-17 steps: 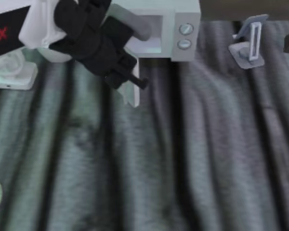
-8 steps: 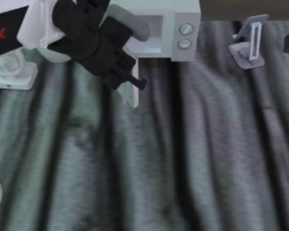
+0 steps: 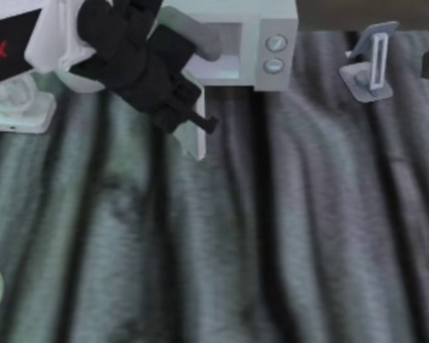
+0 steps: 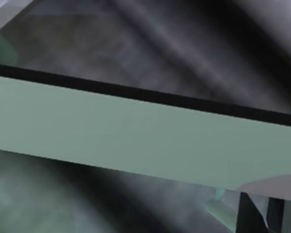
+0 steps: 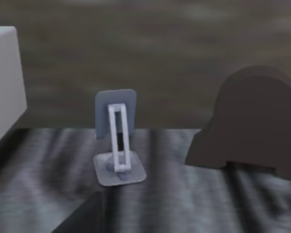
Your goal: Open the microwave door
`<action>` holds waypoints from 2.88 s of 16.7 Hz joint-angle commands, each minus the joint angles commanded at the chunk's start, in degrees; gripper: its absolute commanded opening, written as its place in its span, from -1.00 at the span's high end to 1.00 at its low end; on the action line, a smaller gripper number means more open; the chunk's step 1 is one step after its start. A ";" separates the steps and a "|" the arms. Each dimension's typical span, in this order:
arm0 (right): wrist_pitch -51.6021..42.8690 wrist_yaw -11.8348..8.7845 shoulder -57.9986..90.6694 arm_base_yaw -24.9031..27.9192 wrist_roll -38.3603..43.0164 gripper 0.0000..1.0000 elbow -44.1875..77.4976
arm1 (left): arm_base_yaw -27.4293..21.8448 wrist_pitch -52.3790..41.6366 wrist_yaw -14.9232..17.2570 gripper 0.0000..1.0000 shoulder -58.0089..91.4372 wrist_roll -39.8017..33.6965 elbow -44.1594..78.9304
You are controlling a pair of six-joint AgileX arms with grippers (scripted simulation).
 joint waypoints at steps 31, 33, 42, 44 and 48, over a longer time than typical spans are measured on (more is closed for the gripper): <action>0.00 0.00 0.00 0.00 0.00 -1.00 0.00 | 3.94 -1.80 5.47 1.00 -2.31 10.41 -2.65; 0.00 0.00 0.00 0.00 0.00 -1.00 0.00 | 3.94 -1.80 5.47 1.00 -2.31 10.41 -2.65; 0.00 0.00 0.00 0.00 0.00 -1.00 0.00 | 3.94 -1.80 5.47 1.00 -2.31 10.41 -2.65; 0.00 0.00 0.00 0.00 0.00 -1.00 0.00 | 3.77 -1.86 5.70 1.00 -2.08 10.32 -2.86; 0.00 0.00 0.00 0.00 0.00 -1.00 0.00 | 5.12 -2.78 7.20 1.00 -2.53 13.84 -2.84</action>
